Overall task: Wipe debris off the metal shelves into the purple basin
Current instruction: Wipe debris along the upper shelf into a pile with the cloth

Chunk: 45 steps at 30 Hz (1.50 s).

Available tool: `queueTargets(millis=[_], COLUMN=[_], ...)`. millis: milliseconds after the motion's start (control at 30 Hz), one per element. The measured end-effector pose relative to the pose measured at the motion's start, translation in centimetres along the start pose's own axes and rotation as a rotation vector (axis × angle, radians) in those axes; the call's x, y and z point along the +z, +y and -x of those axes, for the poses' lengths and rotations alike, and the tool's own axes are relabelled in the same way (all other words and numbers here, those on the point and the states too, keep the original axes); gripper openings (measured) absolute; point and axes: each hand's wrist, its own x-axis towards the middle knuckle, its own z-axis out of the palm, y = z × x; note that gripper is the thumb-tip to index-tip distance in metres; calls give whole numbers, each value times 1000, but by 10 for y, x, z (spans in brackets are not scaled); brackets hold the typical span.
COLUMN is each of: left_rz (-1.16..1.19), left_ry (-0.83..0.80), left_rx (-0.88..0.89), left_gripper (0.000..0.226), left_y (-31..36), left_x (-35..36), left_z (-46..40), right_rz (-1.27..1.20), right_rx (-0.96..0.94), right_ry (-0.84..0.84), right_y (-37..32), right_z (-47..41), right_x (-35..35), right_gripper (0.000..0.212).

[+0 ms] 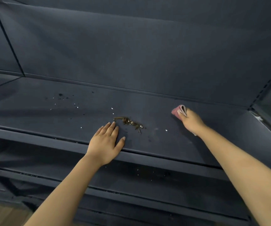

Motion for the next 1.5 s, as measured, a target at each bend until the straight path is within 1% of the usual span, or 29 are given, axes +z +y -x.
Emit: queueTargets(millis=[67, 100, 133, 200, 300, 400, 467, 567, 633, 767, 933, 1067, 1167, 1200, 1300, 1400, 1500], left_rz=[9, 1, -7, -7, 3, 11, 17, 53, 47, 37, 64, 92, 109, 115, 101, 125, 131], left_ry=[-6, -4, 1, 7, 9, 17, 20, 29, 36, 27, 29, 64, 36, 17, -63, -120, -187], left_rx=[4, 8, 10, 12, 16, 19, 16, 14, 14, 10, 35, 132, 224, 251, 295, 294, 265], left_gripper=[106, 106, 106, 106, 106, 106, 105, 103, 102, 104, 103, 102, 101, 96, 66, 63, 65], left_y=[-1, -1, -1, -1, -1, -2, -2, -1, -1, 0, 10, 44, 79, 90, 116, 130, 134], left_x=[0, 1, 1, 2, 2, 2, 2, 2, 1, -2, -10, -15, -11, -9, -1, 6, 12], left_z=[0, 0, 0, 0, 1, 1, 1, 1, 1, 3, -4, -24, -43, -49, -69, -87, -95], right_rz=[100, 132, 149, 124, 69, 35, -14, -97, -130, -142, -152, -141, -68, -46, 36, 178, 247], right_rx=[2, -43, -101, -143, -117, -193, -192, -165, -167, -210, -200, -146, -107, -97, -77, -33, -94], right_ry=[28, 62, 89, 93, 51, 13, -26, -103, -126, -133, -39, 65, 143, 161, 209, 177, 189], right_y=[5, 4, 0, -15, -51, -94, -115, -135, -138, -123, -80, -41, -7, 4, 36, 54, 58], right_z=[14, 21, 26, 34, 38, 44, 44, 44, 43, 34, 8, -7, -17, -20, -23, -25, -33], right_x=[10, 17, 24, 40, 66, 93, 110, 125, 128, 118, 81, 26, -7, -15, -26, -23, -16], right_gripper=[39, 36, 34, 33, 37, 35, 36, 36, 35, 37, 37, 37, 33, 31, 22, 23, 25])
